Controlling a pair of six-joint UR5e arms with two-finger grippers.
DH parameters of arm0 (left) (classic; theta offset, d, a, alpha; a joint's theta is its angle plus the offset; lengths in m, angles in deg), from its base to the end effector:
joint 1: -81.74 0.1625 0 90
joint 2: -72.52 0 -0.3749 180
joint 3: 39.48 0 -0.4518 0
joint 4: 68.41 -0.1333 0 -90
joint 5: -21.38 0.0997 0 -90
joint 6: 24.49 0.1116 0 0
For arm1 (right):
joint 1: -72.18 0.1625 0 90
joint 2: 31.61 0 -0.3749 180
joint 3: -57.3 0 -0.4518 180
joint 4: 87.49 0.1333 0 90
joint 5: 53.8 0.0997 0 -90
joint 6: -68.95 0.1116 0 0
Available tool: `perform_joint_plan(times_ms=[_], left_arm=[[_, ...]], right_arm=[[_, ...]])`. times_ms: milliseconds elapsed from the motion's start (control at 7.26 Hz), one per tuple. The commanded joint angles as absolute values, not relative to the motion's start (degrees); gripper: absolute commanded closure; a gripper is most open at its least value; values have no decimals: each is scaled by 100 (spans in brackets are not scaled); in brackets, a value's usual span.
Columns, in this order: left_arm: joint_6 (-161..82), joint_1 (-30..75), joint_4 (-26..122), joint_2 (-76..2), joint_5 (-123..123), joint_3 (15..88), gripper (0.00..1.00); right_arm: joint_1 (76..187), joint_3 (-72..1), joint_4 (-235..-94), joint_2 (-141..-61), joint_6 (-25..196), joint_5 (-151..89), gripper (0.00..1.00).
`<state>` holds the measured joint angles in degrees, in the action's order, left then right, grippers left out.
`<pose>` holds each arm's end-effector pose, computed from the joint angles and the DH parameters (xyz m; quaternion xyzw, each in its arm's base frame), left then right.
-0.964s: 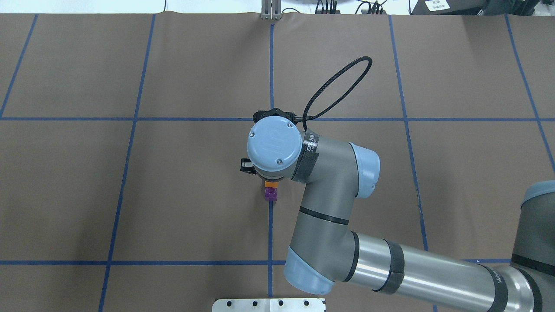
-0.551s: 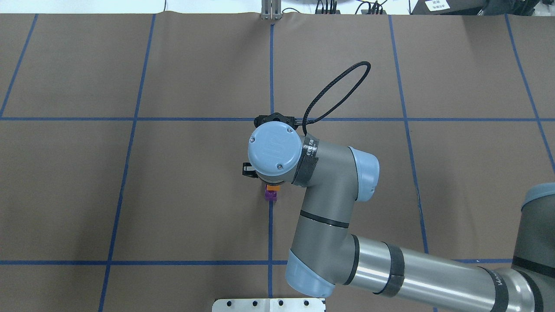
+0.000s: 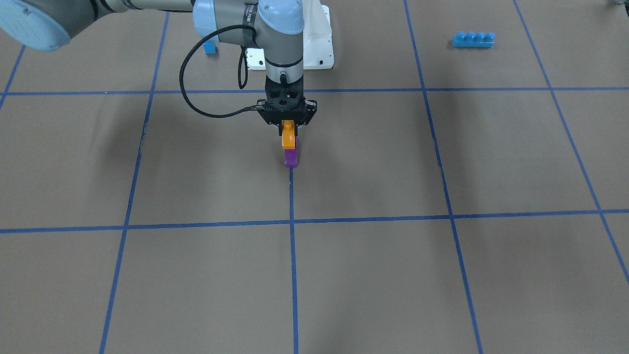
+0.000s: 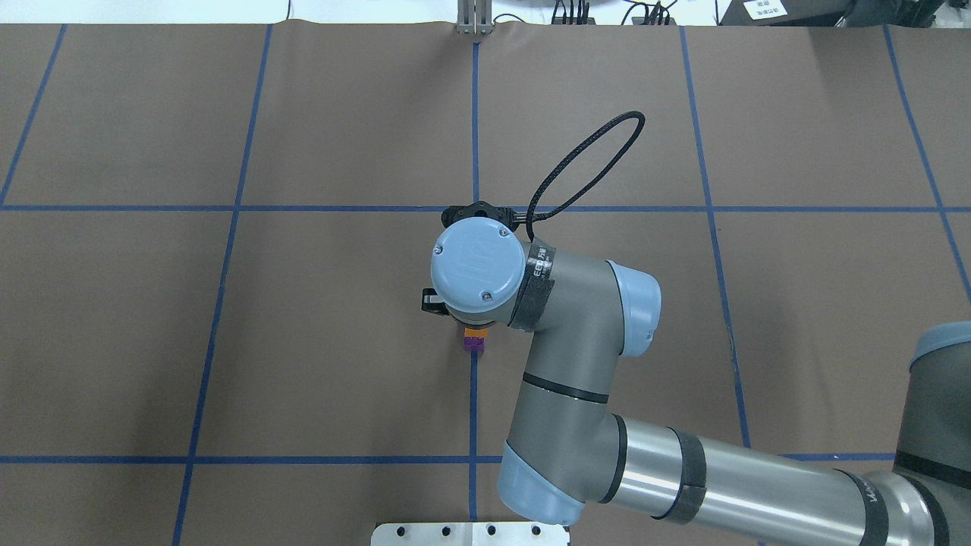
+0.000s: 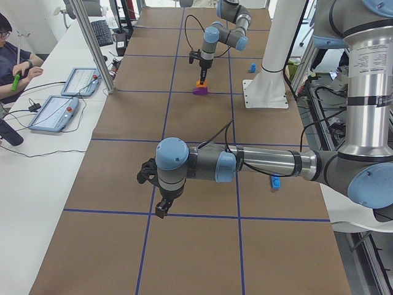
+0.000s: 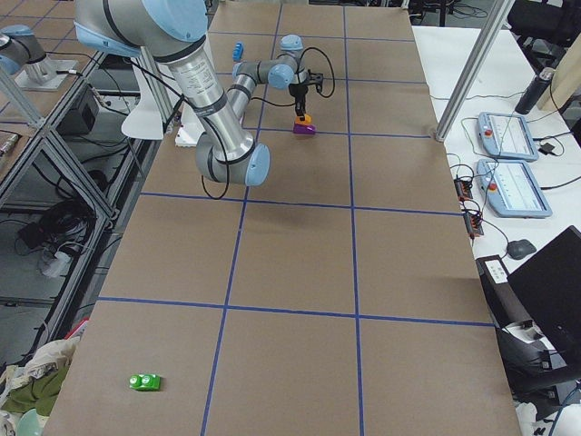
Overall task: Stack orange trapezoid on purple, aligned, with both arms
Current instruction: 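Lower the orange block onto the purple block, aligning it with the right gripper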
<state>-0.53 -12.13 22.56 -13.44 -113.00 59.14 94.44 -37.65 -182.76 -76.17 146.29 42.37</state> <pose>-0.0910 -0.5260 0.5701 0.1342 0.3554 0.1793 0.9075 -0.6057 -0.3790 0.0851 0.0675 -0.3804 0.0566 0.9206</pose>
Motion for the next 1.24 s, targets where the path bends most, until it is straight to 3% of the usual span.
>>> perform_joint_plan(times_ms=[0,964,1102], left_arm=[[-58,-1213,2256,-1344,-11309,5914,0],[-102,-1204,2256,-1379,-11309,5914,0],[-111,-1204,2256,-1379,-11309,5914,0]], right_arm=[[9381,-3754,-18267,-7626,14568,4122,100],[9284,-3490,-18215,-7617,14209,3928,100],[9284,-3490,-18206,-7600,14216,3928,56]])
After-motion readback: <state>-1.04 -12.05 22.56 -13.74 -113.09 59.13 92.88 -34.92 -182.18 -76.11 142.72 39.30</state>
